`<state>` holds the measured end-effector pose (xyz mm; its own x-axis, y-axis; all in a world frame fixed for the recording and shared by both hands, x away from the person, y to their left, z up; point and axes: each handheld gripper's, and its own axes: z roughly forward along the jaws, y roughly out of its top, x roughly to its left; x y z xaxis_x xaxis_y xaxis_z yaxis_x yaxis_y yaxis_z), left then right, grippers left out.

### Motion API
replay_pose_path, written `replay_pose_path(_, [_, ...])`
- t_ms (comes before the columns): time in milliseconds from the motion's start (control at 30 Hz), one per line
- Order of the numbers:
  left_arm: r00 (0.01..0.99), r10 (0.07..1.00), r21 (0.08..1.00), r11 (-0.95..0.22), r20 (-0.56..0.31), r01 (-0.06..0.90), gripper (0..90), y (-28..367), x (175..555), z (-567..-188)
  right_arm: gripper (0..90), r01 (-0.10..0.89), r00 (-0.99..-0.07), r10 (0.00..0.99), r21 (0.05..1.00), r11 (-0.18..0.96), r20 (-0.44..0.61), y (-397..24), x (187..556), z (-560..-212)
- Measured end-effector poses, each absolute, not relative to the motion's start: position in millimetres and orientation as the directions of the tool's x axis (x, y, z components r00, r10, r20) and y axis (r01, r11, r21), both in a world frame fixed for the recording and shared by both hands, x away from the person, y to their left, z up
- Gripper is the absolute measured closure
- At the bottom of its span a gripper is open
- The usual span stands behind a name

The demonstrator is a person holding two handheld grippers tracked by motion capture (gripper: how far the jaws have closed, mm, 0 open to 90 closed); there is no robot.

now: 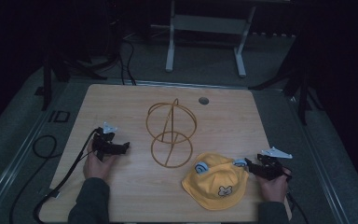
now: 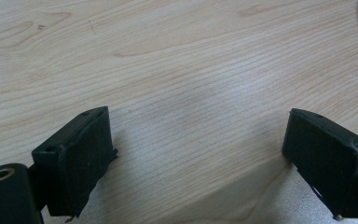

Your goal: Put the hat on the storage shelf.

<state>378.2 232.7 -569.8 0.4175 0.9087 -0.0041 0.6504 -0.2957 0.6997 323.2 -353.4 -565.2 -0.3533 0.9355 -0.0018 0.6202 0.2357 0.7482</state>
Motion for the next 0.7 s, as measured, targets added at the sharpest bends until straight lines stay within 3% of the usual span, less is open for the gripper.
replay_pose_path(633, [0.405, 0.915, 0.707, -0.283, -0.004, 0.648, 12.4, 233.9, 377.7, -569.6, 42.2, 0.620, -0.436, 0.900, 0.733, 0.279, 0.026, -354.7, 327.0, -561.6])
replay_pose_path(700, [0.405, 0.914, 0.707, -0.283, -0.004, 0.648, 12.4, 233.9, 377.7, -569.6, 43.1, 0.613, -0.471, 0.882, 0.716, 0.335, -0.009, -351.3, 327.5, -559.7])
